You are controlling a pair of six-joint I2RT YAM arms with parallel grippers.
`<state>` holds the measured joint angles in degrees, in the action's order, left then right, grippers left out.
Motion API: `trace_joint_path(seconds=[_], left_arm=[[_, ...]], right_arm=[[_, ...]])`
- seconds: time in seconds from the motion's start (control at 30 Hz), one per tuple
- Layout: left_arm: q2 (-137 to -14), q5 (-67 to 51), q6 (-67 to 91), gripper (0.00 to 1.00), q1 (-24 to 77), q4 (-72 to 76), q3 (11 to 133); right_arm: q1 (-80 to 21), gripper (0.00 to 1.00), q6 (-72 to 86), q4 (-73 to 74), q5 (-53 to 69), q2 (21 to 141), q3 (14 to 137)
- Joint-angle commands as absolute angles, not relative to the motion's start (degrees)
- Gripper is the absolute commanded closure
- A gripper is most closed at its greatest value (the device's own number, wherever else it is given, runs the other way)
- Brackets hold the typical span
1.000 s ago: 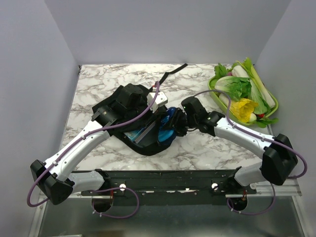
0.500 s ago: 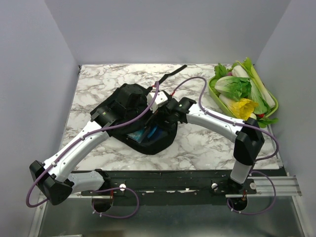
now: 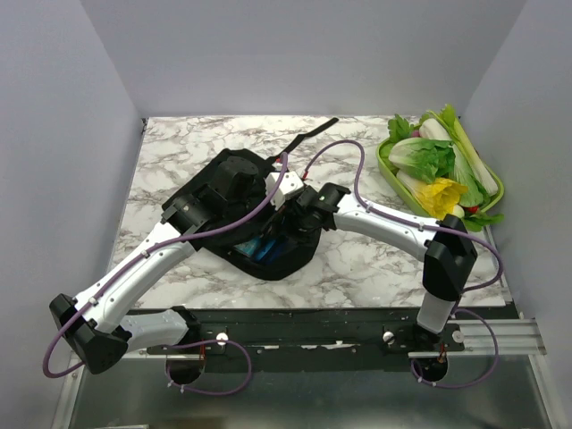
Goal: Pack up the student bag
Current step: Place the stationery in the student bag.
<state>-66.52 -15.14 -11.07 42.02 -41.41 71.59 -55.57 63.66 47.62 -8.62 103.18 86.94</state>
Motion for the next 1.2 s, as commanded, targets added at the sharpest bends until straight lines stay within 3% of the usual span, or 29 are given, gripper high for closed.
trace_joint_path(seconds=[0.0, 0.13, 0.4, 1.0, 1.03, 1.1, 1.13, 1.17], left_arm=[[-66.80, -17.05, -10.02, 1.00, 42.54, -36.12, 74.09], [-66.88, -16.53, -10.46, 1.00, 42.63, -36.39, 74.53], [-67.85, -17.05, -10.02, 1.00, 42.63, -36.39, 74.79], [-67.41, -16.35, -10.63, 1.00, 42.63, -37.09, 74.88], [-67.41, -16.35, -10.55, 1.00, 42.63, -37.09, 74.71], [-67.06, -16.17, -10.63, 1.00, 42.63, -37.09, 74.44], [-66.97, -16.08, -10.72, 1.00, 42.71, -37.26, 74.36], [-66.80, -15.91, -10.98, 1.00, 42.71, -37.18, 74.18]], right_arm=[[-59.77, 0.24, 59.86, 47.01, -14.14, 95.81, 85.17], [-59.77, 0.25, 59.94, 51.94, -26.50, 88.87, 81.14], [-53.71, 0.25, 61.70, 48.52, -24.88, 80.51, 66.82], [-48.43, 0.33, 60.99, 35.86, -20.30, 94.47, 65.92], [-48.34, 0.35, 61.26, 35.60, -20.39, 94.83, 65.48], [-48.25, 0.56, 61.79, 34.63, -21.35, 95.53, 64.43], [-48.34, 0.72, 62.40, 34.54, -21.71, 95.19, 63.03], [-48.34, 0.98, 62.75, 34.28, -22.32, 94.40, 62.58]])
